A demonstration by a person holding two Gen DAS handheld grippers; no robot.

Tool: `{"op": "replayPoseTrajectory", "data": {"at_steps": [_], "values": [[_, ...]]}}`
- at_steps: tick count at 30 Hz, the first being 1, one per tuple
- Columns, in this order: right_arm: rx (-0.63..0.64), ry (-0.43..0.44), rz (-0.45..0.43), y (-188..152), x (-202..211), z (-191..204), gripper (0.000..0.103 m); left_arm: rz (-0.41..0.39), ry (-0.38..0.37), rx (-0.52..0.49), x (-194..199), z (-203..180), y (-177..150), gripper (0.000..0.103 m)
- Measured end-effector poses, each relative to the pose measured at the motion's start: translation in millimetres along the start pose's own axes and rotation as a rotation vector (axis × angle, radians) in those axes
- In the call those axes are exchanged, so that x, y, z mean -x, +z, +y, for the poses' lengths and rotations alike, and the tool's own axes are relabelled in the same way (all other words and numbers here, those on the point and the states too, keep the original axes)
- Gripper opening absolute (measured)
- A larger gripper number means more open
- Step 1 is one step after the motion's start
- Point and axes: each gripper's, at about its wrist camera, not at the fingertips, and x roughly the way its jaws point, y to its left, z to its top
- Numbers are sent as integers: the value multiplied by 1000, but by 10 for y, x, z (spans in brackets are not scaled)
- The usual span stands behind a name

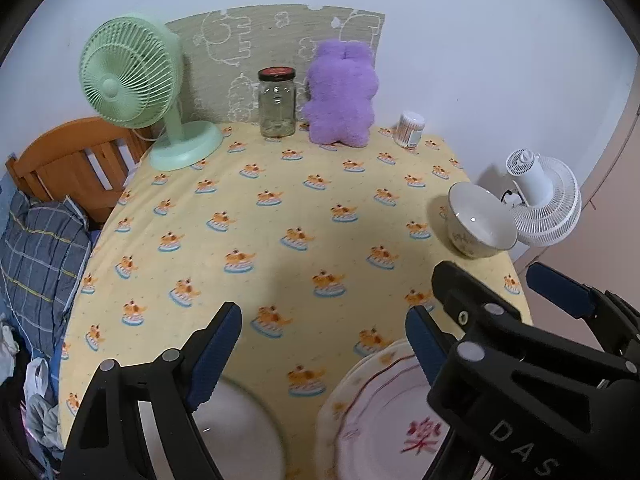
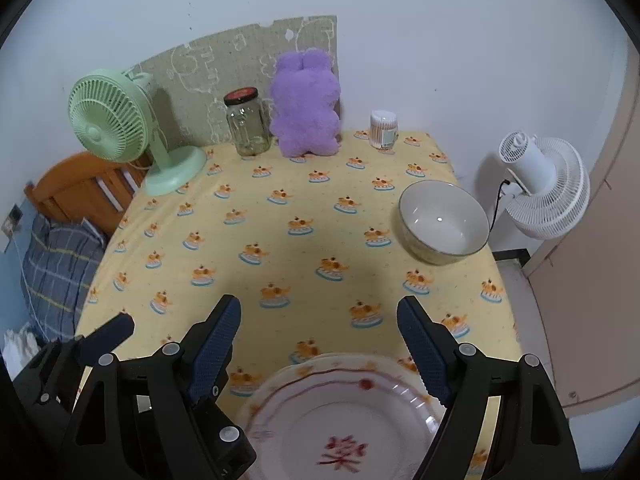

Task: Organize plates and bowls
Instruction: 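Move both tools to the cream bowl beside the white fan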

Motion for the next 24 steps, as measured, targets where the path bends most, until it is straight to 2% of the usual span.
{"op": "replayPoseTrajectory", "data": {"at_steps": [5, 10, 14, 17, 24], "values": [[31, 22, 23, 136, -124, -251, 84, 1, 18, -13, -100, -285, 106, 85], [11, 34, 18, 233, -211, -522, 84, 0, 26, -12, -221, -515, 220, 85], [5, 36, -8, 322, -254, -717, 84, 2, 6, -13, -350, -696, 312, 85], [0, 29, -11, 410, -329, -879, 84, 32, -27, -10, -484, -838, 399, 85], [-47, 5, -4, 597, -576, -1291, 84, 21, -14, -36, -779, -1218, 594, 85]]}}
